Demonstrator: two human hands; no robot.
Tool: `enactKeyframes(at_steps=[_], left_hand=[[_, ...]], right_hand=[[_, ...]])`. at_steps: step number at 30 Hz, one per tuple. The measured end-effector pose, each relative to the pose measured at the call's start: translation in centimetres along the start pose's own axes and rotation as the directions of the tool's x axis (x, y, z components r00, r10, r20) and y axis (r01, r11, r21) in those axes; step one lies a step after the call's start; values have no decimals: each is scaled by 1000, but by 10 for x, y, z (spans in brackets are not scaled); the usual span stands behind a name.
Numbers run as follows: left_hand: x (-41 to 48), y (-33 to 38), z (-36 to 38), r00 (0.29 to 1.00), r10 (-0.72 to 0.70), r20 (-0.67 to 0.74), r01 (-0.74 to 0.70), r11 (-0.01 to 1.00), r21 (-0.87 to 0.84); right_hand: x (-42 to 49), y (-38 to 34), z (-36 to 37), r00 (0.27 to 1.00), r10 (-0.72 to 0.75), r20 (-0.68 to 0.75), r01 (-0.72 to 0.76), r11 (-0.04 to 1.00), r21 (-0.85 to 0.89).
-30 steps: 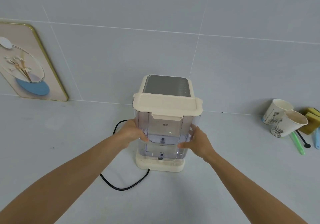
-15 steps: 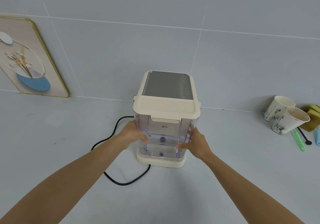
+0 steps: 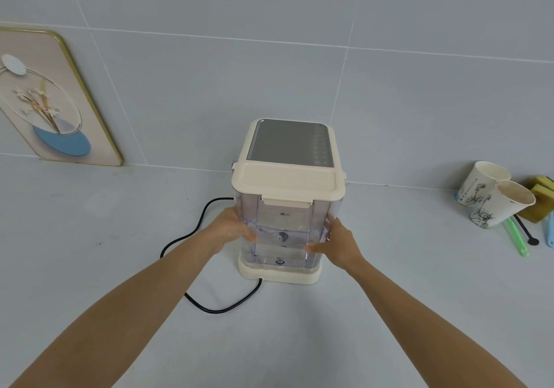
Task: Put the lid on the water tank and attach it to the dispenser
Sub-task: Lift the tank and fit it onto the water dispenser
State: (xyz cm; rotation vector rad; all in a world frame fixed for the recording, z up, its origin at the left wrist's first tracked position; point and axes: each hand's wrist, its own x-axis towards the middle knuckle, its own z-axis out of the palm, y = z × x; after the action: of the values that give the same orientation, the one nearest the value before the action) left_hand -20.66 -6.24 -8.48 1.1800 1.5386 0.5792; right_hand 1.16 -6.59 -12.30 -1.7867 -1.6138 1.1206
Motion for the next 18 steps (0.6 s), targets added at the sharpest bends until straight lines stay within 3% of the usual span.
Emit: enactKeyframes(at_steps=[10, 15, 18], left_hand=[[-5, -2, 1, 989, 137, 51, -139, 990, 35], [-9, 4, -5, 970, 227, -90, -223, 973, 56], [-20, 16, -9, 899, 403, -169, -379, 912, 156]], right_hand=[[7, -3, -1, 998, 33, 51, -33, 999, -8], [-6, -17, -11, 993, -104, 58, 103, 994, 20], [-18, -34, -23, 976, -215, 23, 214, 976, 34]])
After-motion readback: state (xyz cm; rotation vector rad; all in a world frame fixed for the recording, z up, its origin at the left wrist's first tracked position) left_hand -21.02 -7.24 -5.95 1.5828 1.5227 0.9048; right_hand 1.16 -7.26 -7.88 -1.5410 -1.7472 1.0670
